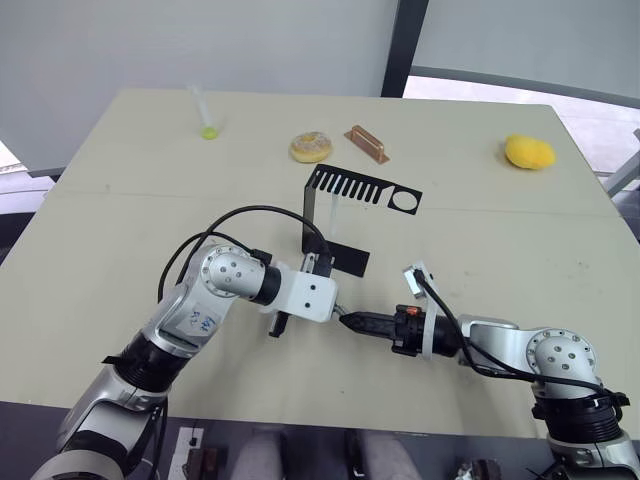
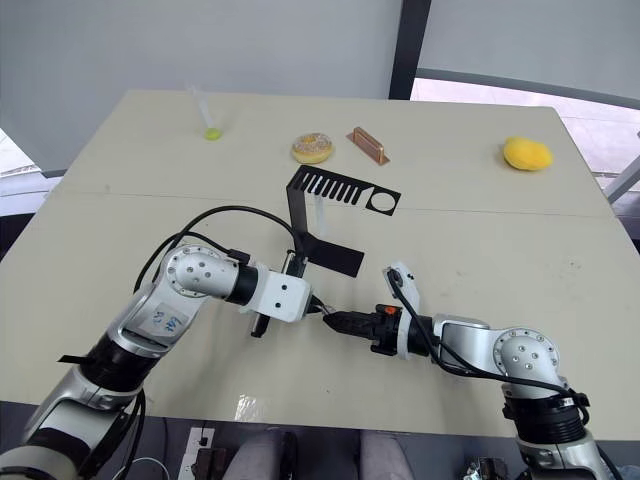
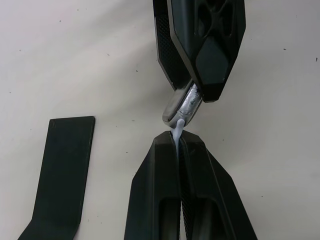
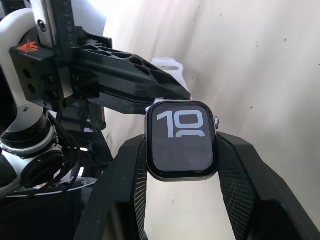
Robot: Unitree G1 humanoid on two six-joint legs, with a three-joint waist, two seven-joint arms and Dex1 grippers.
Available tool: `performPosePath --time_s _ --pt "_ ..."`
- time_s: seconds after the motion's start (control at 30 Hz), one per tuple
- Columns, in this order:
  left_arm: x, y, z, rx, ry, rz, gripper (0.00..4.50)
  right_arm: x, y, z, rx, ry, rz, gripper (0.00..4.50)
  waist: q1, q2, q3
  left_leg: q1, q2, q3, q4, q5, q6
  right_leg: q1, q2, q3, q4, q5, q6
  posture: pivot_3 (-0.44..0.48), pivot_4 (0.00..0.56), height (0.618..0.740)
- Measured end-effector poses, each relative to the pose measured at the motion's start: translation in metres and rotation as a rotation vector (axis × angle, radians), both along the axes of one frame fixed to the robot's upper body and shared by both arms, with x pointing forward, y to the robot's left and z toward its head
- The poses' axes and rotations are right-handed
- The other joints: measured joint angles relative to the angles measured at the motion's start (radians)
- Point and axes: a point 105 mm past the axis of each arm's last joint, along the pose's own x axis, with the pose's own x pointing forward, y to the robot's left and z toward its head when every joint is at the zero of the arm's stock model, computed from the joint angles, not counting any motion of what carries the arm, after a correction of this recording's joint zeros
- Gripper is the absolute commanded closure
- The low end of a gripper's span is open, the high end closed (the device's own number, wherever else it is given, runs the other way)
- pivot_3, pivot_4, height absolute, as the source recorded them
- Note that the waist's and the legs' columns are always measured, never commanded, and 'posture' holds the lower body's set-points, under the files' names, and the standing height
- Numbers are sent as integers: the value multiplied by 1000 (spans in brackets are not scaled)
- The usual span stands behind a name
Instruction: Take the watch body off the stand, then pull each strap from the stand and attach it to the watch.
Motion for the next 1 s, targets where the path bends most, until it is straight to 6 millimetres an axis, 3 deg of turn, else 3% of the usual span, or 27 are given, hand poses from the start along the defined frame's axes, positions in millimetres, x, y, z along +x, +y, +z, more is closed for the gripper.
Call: performPosePath --time_s 1.0 --pt "-2 9 7 -33 -2 19 4500 -2 4 6 12 -15 20 2988 0 0 0 0 0 0 0 0 0 0 0 0 0 0 0 0 150 740"
